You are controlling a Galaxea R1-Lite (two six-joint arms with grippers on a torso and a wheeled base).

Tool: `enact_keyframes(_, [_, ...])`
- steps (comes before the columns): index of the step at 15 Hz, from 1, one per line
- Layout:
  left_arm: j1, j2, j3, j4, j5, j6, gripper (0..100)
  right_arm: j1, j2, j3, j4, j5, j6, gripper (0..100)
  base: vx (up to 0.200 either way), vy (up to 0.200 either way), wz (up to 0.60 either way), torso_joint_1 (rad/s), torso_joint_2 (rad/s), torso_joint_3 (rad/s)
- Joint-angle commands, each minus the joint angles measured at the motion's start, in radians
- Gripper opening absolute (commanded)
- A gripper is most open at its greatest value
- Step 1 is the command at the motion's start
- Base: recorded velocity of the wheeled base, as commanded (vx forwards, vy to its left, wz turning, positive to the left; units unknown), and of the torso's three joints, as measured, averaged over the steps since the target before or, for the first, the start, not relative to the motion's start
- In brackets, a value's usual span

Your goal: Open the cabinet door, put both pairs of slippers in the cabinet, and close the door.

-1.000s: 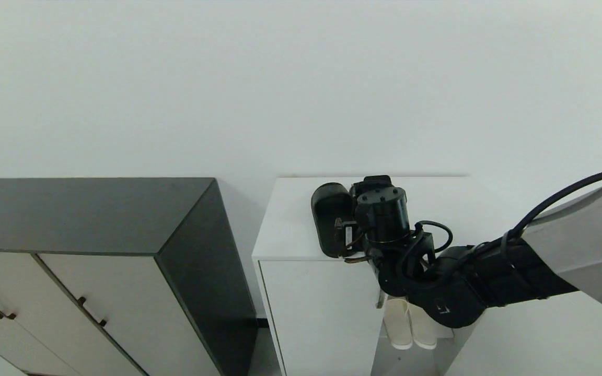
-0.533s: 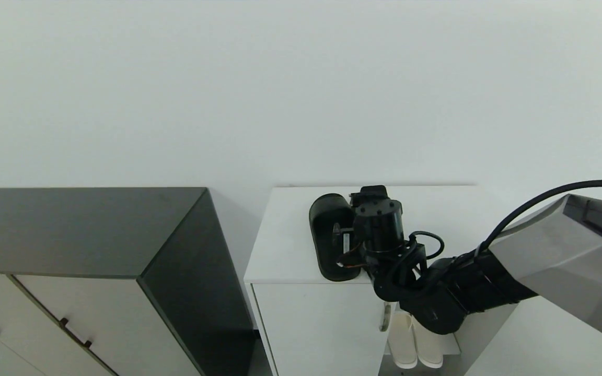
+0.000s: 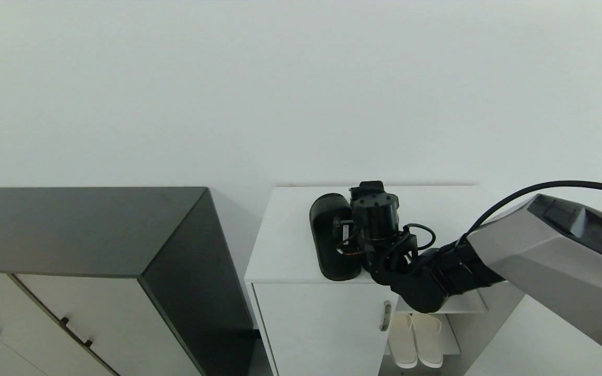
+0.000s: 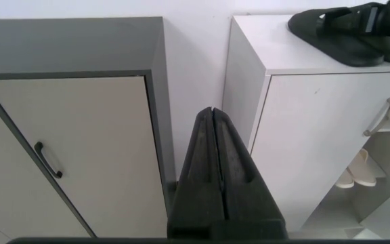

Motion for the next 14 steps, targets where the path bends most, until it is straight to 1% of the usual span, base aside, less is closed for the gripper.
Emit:
enact_keyframes(1, [0.000,0.001,0.000,0.000,0.000,0.000,0,-0.014,0.038,-0.040,0.000,0.011,0.000,100,0.000,0.000,0.00,0.000,0.00,0.000])
enact_keyframes(3, [0.000,0.001,0.000,0.000,0.000,0.000,0,-0.015,0.040,-0.045,0.010,0.012,0.001,100,0.000,0.000,0.00,0.000,0.00,0.000])
enact_keyframes(4, [0.000,0.001,0.000,0.000,0.000,0.000,0,-0.014,0.044,-0.046,0.010,0.012,0.001,0,0.000,0.000,0.00,0.000,0.00,0.000])
enact_keyframes(11, [0.000,0.001,0.000,0.000,0.000,-0.002,0,0.003,0.033,-0.045,0.008,0.011,0.001,0,0.000,0.000,0.00,0.000,0.00,0.000])
enact_keyframes(14, [0.000,0.001,0.000,0.000,0.000,-0.002,0,0.005,-0.022,0.003,0.010,0.015,0.000,0,0.000,0.000,0.00,0.000,0.00,0.000])
